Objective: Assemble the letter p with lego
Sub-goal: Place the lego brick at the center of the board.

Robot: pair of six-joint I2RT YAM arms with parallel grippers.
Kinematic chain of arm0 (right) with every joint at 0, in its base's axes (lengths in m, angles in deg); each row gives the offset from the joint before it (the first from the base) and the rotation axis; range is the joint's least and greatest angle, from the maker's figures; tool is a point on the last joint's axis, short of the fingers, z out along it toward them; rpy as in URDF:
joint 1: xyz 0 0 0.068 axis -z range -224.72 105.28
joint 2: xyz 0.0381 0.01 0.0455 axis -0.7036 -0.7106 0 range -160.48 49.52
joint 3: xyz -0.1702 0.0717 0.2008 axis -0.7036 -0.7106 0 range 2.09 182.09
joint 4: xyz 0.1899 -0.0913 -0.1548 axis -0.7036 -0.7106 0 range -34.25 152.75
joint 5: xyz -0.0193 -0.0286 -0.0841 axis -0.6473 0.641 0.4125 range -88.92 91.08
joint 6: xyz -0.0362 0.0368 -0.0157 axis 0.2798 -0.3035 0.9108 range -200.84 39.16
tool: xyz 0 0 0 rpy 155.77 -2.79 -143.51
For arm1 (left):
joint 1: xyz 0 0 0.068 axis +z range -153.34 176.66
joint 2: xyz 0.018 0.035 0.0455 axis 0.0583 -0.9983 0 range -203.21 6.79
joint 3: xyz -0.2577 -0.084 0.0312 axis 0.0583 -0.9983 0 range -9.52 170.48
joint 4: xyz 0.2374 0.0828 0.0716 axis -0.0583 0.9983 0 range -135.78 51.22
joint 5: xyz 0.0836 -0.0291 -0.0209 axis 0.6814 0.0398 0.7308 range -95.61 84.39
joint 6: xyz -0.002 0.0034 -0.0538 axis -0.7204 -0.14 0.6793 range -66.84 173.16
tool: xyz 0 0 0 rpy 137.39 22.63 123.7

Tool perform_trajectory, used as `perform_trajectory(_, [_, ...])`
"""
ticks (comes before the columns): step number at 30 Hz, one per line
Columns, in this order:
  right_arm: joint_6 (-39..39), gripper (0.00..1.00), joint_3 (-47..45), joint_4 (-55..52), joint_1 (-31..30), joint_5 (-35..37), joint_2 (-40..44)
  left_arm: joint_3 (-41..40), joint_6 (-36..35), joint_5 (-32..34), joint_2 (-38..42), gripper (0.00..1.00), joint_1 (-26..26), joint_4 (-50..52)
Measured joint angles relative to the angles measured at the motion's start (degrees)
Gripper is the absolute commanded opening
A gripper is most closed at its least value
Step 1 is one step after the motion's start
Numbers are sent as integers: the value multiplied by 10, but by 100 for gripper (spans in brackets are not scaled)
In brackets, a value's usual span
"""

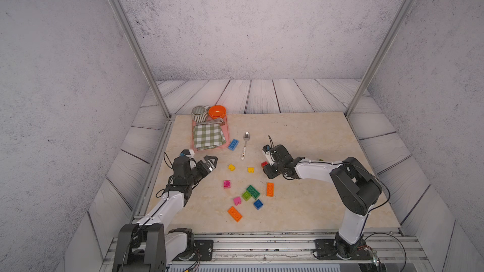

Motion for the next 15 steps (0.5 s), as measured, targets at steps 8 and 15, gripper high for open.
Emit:
perform_trajectory(8, [-21,74,1,-60,0,-17,71,68,-23,44,-21,98,-58,103])
perform_trajectory(15, [-49,90,3,-106,3,-59,120,130,-50,122,-24,97,-118,228])
